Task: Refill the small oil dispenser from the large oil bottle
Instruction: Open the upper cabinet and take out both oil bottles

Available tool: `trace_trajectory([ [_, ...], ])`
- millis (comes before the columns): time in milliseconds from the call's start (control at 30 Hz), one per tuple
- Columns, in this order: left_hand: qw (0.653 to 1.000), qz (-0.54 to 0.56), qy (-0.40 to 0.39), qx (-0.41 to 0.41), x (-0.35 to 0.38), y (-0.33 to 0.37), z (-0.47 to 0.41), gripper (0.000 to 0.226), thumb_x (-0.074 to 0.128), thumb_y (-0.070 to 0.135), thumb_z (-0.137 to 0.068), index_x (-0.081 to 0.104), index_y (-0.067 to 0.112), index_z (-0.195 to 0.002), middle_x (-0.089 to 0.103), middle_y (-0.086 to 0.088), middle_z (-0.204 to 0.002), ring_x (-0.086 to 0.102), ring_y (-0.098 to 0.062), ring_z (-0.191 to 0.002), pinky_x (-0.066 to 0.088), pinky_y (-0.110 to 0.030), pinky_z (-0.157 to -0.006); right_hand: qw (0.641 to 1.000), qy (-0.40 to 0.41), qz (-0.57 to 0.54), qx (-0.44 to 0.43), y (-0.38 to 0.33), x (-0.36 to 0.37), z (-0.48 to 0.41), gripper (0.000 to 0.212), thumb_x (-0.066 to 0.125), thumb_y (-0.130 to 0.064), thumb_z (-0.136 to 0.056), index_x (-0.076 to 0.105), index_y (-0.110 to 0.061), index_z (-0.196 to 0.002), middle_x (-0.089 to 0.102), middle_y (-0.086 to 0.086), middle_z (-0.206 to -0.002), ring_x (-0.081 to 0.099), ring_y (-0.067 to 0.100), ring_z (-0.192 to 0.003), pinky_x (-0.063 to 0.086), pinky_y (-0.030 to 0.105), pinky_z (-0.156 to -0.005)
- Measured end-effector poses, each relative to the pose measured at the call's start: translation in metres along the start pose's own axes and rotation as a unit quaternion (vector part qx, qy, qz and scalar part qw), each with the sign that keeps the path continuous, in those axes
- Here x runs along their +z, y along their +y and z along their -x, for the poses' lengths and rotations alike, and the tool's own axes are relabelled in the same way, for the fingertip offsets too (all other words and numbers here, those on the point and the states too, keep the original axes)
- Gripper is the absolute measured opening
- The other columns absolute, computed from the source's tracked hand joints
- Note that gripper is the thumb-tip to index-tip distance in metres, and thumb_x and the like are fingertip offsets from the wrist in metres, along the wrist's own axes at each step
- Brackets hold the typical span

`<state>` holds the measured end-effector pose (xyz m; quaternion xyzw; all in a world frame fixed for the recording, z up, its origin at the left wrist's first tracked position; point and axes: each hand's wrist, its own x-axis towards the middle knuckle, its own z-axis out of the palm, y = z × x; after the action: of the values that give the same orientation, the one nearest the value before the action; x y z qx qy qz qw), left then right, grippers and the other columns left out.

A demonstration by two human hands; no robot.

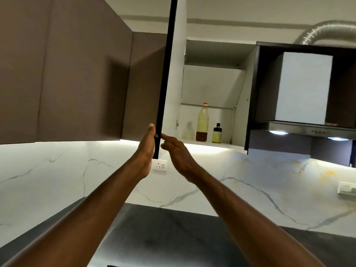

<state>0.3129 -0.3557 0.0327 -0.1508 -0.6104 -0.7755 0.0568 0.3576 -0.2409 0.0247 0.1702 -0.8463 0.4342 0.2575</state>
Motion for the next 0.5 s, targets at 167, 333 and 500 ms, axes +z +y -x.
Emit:
trace_trajectory([
  [167,0.999,-0.019,0.028,0.015,-0.022,0.002,0.004,0.075,0.029,0.066,-0.103,0.036,0.016,-0.159,0.04,-0.011,-0.162,0.041,-0.031,-0.147,0.031,-0.045,-0.123,0.999,-0.039,0.002,0.001,-0.006,0.038,-0.002,0.048,0.035,-0.024,-0.114,0.034,-0.022,-0.162,0.031,0.002,-0.17,0.032,0.022,-0.154,0.025,0.031,-0.116],
  [333,0.998,-0.04,0.048,0.013,-0.041,0.001,0.008,0.073,0.033,0.062,-0.104,0.03,0.017,-0.161,0.034,-0.011,-0.165,0.035,-0.032,-0.151,0.027,-0.046,-0.124,0.998,-0.057,-0.005,0.014,0.003,0.061,-0.006,0.049,0.037,-0.026,-0.113,0.035,-0.024,-0.162,0.035,0.001,-0.169,0.034,0.024,-0.154,0.027,0.042,-0.123],
  [500,0.99,-0.104,0.08,0.055,-0.044,-0.005,0.017,0.061,0.036,0.053,-0.108,0.032,0.019,-0.159,0.036,-0.009,-0.164,0.037,-0.032,-0.148,0.032,-0.046,-0.118,0.998,-0.059,0.009,0.018,0.02,0.067,0.002,0.051,0.041,-0.027,-0.113,0.032,-0.025,-0.163,0.03,-0.001,-0.171,0.03,0.022,-0.156,0.025,0.041,-0.124],
])
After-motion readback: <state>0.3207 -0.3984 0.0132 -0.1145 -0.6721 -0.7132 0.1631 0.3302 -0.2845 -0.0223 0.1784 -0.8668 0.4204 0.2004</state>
